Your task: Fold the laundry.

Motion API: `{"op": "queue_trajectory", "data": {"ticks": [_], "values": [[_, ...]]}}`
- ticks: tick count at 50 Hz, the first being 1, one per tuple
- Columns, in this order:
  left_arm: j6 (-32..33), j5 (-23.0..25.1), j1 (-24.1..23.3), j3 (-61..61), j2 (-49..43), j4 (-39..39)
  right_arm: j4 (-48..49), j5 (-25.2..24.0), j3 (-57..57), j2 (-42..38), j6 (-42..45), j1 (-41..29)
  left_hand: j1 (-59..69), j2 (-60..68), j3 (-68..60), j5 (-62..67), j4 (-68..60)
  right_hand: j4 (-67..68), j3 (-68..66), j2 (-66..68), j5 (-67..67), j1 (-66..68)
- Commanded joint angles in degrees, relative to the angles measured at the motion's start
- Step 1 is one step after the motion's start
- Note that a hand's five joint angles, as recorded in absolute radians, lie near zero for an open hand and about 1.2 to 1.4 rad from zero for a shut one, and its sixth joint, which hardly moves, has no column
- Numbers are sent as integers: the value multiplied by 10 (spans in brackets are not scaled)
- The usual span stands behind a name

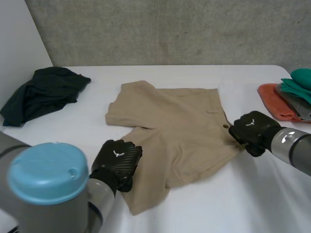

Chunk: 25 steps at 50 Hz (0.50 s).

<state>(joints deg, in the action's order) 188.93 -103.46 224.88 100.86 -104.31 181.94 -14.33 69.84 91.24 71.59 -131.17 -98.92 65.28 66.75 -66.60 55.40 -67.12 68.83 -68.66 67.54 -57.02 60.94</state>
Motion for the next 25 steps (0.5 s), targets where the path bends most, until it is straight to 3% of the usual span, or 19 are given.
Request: {"op": "queue_trajectory", "data": {"ticks": [1, 8, 18, 25], "values": [[21, 4, -8, 28, 22, -3, -15, 1, 4, 19, -5, 8, -297, -311, 310, -298, 315, 112, -113, 125, -130, 191], [20, -4, -44, 26, -61, -3, 12, 8, 4, 17, -35, 9, -344, -358, 357, -345, 362, 112, -113, 125, -130, 191], [19, -9, -45, 21, -70, -1, 36, 17, 19, 17, -54, 10, -332, -347, 345, -333, 350, 112, -113, 125, -130, 191], [19, -10, -46, 11, -91, 20, 43, 16, 31, 17, -55, 10, -163, -177, 176, -164, 181, 112, -113, 125, -130, 191]]}}
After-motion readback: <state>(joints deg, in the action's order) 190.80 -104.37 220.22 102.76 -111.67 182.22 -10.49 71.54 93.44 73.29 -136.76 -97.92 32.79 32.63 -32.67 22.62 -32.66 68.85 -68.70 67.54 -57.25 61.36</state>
